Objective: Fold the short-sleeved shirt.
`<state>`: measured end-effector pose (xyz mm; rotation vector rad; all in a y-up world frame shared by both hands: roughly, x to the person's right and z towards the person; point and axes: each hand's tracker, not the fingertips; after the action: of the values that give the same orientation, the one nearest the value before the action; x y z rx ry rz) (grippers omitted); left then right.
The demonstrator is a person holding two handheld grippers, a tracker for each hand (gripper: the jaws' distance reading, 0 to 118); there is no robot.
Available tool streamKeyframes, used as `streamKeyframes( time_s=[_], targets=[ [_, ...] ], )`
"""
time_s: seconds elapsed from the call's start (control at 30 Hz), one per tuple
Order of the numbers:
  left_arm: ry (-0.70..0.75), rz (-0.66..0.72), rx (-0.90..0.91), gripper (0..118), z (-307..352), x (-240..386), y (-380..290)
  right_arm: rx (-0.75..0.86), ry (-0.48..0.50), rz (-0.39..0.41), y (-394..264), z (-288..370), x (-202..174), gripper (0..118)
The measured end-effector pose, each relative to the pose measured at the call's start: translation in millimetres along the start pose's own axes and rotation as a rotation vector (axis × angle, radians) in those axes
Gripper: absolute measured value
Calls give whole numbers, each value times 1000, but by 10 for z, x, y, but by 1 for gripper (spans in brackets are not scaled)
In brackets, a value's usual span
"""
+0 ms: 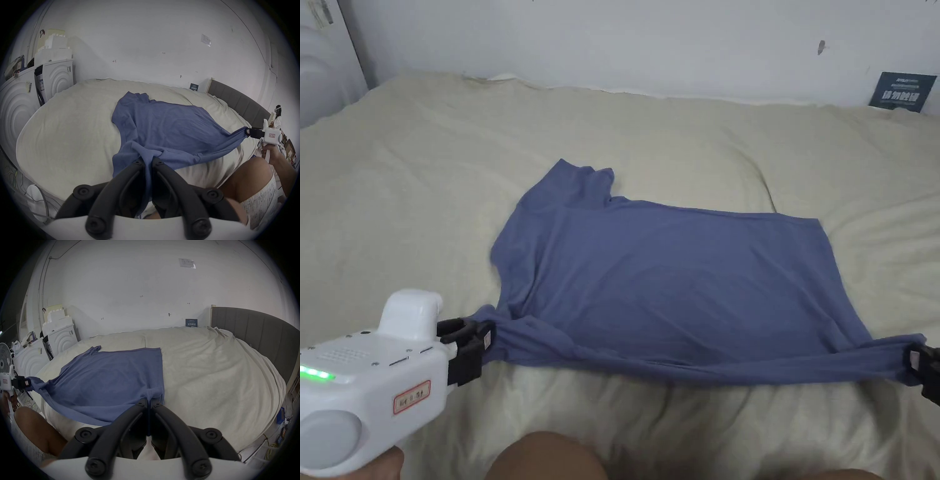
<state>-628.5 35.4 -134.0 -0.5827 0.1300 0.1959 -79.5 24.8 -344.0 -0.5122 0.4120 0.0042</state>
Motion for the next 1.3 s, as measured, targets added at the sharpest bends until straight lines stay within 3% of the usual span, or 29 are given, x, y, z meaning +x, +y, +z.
streamKeyframes(
  time_s=[0.17,0.4,0.8,0.83,0.87,0.9,0.93,0.97,1.0,1.03,1.23,1.3],
  targets=[
    [7,-10,-29,8,-476,6,410,-40,-7,11,275,-448,45,3],
    [32,0,-85,8,-1197,-125,909,-105,-34,-38,477,-1041,171,3],
    [85,-25,-236,8,-2136,-314,1100,-248,-69,-18,558,-1825,128,3],
    [84,-27,-235,16,-2146,-289,1059,-257,-72,-11,556,-1862,123,3],
    [84,-30,-231,31,-2171,-290,1053,-261,-85,0,554,-1889,119,5],
    [92,-29,-225,52,-2198,-310,1058,-262,-92,9,546,-1910,124,15],
    [93,-21,-228,78,-2225,-345,1071,-260,-114,17,552,-1926,123,49],
    [94,-5,-225,91,-2167,-333,1118,-261,-130,31,567,-1948,148,82],
    [96,11,-210,98,-2152,-372,1125,-268,-132,46,590,-1959,183,103],
    [106,16,-192,98,-2108,-415,1142,-232,-126,46,618,-1916,215,110],
    [140,-10,-67,98,-1468,-738,1073,-41,-79,26,753,-1268,378,113],
    [108,-22,-49,98,-1174,-760,884,-34,-46,80,580,-957,310,115]
  ],
)
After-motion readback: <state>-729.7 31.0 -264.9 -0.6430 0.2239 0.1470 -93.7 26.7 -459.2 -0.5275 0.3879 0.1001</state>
